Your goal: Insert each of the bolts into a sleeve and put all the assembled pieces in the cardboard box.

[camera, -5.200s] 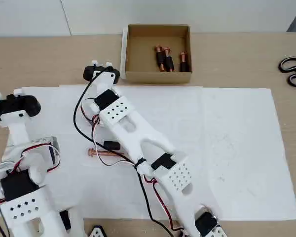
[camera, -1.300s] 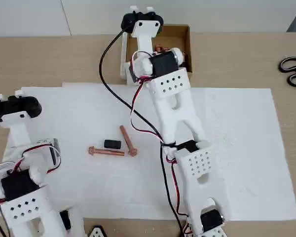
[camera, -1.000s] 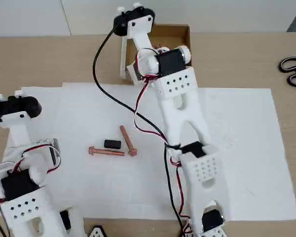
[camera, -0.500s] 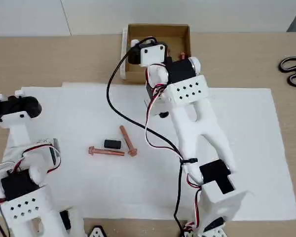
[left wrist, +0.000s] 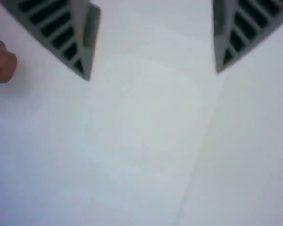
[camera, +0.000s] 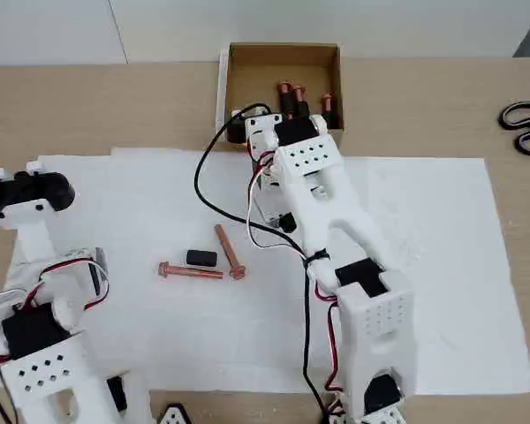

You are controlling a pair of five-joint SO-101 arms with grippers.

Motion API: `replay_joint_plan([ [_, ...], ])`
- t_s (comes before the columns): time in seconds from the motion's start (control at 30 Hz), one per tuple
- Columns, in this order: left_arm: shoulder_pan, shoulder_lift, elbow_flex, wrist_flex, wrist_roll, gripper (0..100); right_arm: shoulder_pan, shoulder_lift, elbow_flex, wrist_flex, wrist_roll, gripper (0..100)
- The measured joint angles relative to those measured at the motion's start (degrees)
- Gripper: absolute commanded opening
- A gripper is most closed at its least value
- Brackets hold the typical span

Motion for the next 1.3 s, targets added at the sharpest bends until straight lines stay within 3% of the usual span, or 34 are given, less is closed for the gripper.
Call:
replay_joint_plan([
  [0.27,0.0,0.0,0.0,0.0,0.0,17,0.0,2.9,0.0,-0.1,0.0,9.1],
  [0.43,0.0,0.0,0.0,0.0,0.0,17,0.0,5.4,0.0,-0.1,0.0,15.1],
  [0.9,0.0,0.0,0.0,0.0,0.0,17,-0.2,7.4,-0.2,-0.1,0.0,14.9],
  [1.07,0.0,0.0,0.0,0.0,0.0,17,0.1,7.4,-0.2,-0.2,0.1,0.6],
  [1.3,0.0,0.0,0.0,0.0,0.0,17,1.3,6.9,-0.2,0.0,3.5,0.4],
])
